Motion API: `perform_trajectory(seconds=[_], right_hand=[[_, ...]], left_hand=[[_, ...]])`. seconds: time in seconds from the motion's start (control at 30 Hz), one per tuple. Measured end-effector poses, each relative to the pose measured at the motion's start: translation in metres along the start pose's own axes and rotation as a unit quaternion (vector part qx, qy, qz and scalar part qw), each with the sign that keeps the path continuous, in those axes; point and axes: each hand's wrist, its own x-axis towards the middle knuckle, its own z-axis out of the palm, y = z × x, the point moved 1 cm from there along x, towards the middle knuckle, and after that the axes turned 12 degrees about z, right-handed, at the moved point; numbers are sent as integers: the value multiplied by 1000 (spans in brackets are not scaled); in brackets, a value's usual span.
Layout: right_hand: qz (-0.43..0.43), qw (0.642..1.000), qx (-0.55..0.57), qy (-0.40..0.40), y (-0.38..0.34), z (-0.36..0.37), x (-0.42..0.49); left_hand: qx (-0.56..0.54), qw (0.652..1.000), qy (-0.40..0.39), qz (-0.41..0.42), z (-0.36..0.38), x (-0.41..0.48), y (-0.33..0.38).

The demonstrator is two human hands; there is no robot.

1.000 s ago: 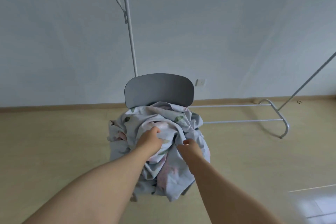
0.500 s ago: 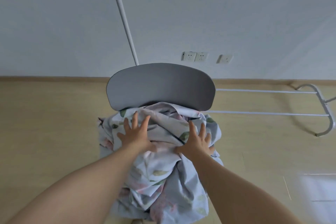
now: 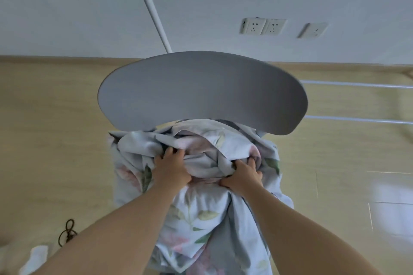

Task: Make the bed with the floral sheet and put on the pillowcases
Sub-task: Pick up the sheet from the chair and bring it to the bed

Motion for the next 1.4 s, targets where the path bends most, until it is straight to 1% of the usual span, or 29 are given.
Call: perform_trajectory(seconds=[0.1,0.17,0.27,0.33,0.53,0.63,0.83,0.93,1.07,1.13,1.17,1.23,1.27,1.37,1.4], right_hand=[[1,1000,27,-4,1,8,1],[-15,998,55,4,2,13,-7],[-39,995,78,41,7,23,-31],[-46,993,88,57,10,26,-39],[-90,975,133,151,29,42,-123],[-103,958,155,220,49,53,-183],[-98,923,212,305,102,59,-283],[-66,896,263,351,144,57,-331],[-27,846,331,417,220,61,-391],[-4,815,359,455,273,68,-426],[6,802,360,476,296,71,-442],[39,770,363,522,366,86,-491],[49,761,358,539,388,89,-506],[115,710,343,604,478,116,-582],[146,687,339,626,513,132,-612]], left_hand=[[-4,999,36,39,-2,-2,4],[-2,998,29,55,-3,-8,5],[-17,997,31,72,-7,-29,11],[-45,997,29,50,-5,-35,13],[-109,988,74,77,-21,-110,8],[-116,978,110,134,-35,-163,10],[-90,955,159,233,-61,-261,46],[-93,932,181,299,-70,-319,82],[-74,885,210,409,-61,-402,142],[-63,857,217,463,-45,-452,178],[-67,845,214,485,-37,-474,193],[-94,811,196,543,-4,-536,232],[-112,801,187,558,4,-555,242],[-173,744,140,629,52,-643,284],[-190,720,119,657,74,-682,297]])
